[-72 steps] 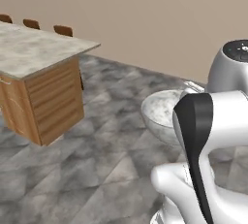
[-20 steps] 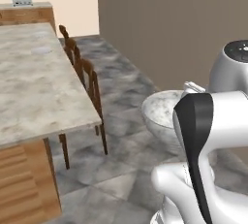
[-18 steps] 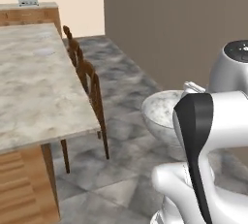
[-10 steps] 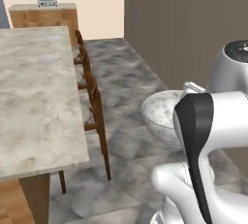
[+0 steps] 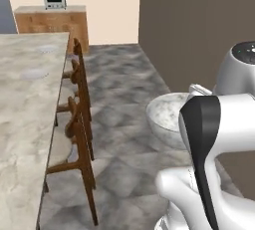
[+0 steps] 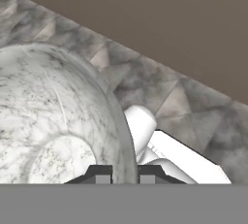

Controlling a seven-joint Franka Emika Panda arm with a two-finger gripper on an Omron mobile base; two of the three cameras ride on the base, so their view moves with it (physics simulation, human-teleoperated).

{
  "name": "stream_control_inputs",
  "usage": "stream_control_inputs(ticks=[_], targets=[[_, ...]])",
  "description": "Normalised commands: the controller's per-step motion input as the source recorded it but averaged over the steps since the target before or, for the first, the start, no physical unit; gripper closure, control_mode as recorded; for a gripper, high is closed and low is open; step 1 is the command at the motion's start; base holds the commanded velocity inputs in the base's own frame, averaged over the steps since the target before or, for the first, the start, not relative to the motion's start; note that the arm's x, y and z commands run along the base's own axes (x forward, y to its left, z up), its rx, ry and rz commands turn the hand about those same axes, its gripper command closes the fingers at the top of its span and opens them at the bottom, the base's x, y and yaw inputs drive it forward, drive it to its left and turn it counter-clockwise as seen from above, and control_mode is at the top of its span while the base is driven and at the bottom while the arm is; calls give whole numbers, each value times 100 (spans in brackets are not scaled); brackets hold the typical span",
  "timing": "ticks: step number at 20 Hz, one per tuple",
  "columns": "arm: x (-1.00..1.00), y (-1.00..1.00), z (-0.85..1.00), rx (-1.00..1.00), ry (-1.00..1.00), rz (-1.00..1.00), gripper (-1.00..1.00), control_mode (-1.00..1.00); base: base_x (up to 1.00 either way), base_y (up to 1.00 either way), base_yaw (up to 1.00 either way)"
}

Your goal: Move the bowls from the cabinet to the plates on the dining table.

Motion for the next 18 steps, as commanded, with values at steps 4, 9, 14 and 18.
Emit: stream_control_inputs(ticks=[4,9,14,18], targets=[[0,0,0,0,0,0,100,100,100,-71,16],[0,0,0,0,0,0,100,100,100,-68,15],[0,0,0,0,0,0,100,100,100,-62,16],[0,0,0,0,0,0,100,100,100,-56,19]])
